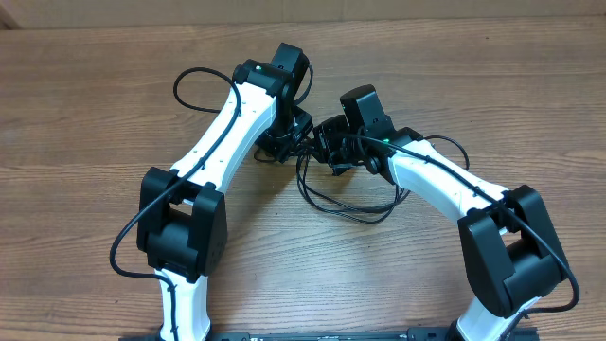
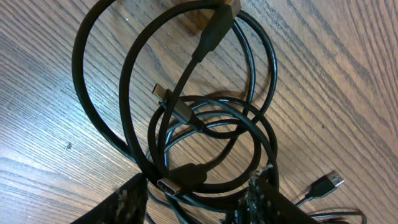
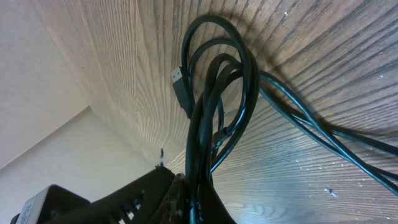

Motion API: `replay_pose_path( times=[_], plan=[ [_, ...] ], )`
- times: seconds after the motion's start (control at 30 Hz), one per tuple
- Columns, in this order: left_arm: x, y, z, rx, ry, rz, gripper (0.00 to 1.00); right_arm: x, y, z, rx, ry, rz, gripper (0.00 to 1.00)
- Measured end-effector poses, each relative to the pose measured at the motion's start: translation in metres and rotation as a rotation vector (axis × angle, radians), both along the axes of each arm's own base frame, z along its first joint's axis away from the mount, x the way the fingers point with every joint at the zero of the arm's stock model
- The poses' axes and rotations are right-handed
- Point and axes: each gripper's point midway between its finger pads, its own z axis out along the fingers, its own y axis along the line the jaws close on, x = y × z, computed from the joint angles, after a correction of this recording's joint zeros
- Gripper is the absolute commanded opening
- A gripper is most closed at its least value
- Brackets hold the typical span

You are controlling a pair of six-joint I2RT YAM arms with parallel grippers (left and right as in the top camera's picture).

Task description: Untangle cables

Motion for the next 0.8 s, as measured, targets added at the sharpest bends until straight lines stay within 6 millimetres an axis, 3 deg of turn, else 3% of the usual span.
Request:
replay_pose_path(
  times=[0.13, 0.27, 0.43, 0.8],
  plan=[
    [0.001, 0.0001, 0.0, 0.0, -0.002, 0.017, 0.61, -0.0003, 0.0002, 0.0, -0.001, -0.001, 0.003, 0.04],
    [0.0007, 0.0003, -0.0001, 0.0, 0.002, 0.033, 0.51, -0.0002, 0.0002, 0.0, -0.001, -0.002, 0.003, 0.04],
    [0.0007, 0.0003, 0.0, -0.001, 0.005, 0.052, 0.47, -0.0002, 0.0001, -0.0001, -0.001, -0.002, 0.003, 0.04],
    [0.0024, -0.0002, 0.0001, -0.004, 0.0, 0.07, 0.17, -0.0004, 0.0001, -0.0001, -0.001, -0.001, 0.003, 0.04]
  ],
)
